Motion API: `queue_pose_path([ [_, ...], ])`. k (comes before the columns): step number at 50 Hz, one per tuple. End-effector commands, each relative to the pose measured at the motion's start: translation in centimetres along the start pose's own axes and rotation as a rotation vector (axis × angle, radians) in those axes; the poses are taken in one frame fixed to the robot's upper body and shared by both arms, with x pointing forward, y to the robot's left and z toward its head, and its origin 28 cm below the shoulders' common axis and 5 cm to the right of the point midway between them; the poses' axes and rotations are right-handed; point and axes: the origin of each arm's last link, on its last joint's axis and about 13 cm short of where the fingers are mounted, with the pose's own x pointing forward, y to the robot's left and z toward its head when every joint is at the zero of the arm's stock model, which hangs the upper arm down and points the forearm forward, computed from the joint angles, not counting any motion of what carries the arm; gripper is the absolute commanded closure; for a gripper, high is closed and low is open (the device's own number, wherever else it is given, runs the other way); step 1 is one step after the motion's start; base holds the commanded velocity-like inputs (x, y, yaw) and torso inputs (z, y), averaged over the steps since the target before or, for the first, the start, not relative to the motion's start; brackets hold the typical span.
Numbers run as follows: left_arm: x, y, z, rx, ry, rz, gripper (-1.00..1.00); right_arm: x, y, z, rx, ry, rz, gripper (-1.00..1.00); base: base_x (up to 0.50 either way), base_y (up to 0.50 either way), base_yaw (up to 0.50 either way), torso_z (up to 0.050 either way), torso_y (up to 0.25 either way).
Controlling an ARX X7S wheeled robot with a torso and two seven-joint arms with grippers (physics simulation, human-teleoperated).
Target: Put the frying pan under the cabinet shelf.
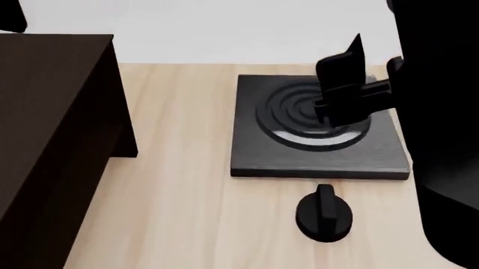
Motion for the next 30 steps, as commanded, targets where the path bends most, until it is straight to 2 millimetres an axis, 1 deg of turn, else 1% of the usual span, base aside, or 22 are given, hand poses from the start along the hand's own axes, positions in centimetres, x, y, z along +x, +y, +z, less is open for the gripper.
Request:
queue_pose_path([
  [1, 0.0, 0.2, 0.6, 0.007, -0.009, 0.002, -1.00, 0.0, 0.0, -0.2, -0.004, 0.010, 0.000, -1.00, 0.50, 0.00, 0.00, 0.000, 0.000],
  [6, -0.1, 0.2, 0.7, 0.010, -0.011, 0.002, -1.00, 0.0, 0.0, -0.5, -0.003, 0.020, -0.007, -1.00, 0.50, 0.00, 0.00, 0.000, 0.003],
  [14, -0.1, 0.3, 0.7, 0.010, -0.012, 0.006, -1.00, -0.1, -0.1, -0.3, -0.010, 0.012, -0.010, -1.00, -0.01, 0.00, 0.00, 0.000, 0.000],
  [21, -0.1, 0.4, 0.7, 0.008, -0.012, 0.008, -1.00, -0.3, -0.4, -0.4, -0.004, 0.039, -0.013, -1.00, 0.00, 0.00, 0.00, 0.000, 0.000],
  [25, -0.1, 0.5, 0.6, 0.006, -0.012, 0.011, -1.00, -0.9, -1.0, -0.6, 0.007, 0.063, -0.029, -1.00, 0.00, 0.00, 0.00, 0.000, 0.000],
  [30, -0.1, 0.5, 0.4, 0.004, -0.008, 0.012, -1.00, -2.1, -1.8, -1.1, 0.025, 0.107, -0.045, -1.00, 0.00, 0.00, 0.00, 0.000, 0.000],
])
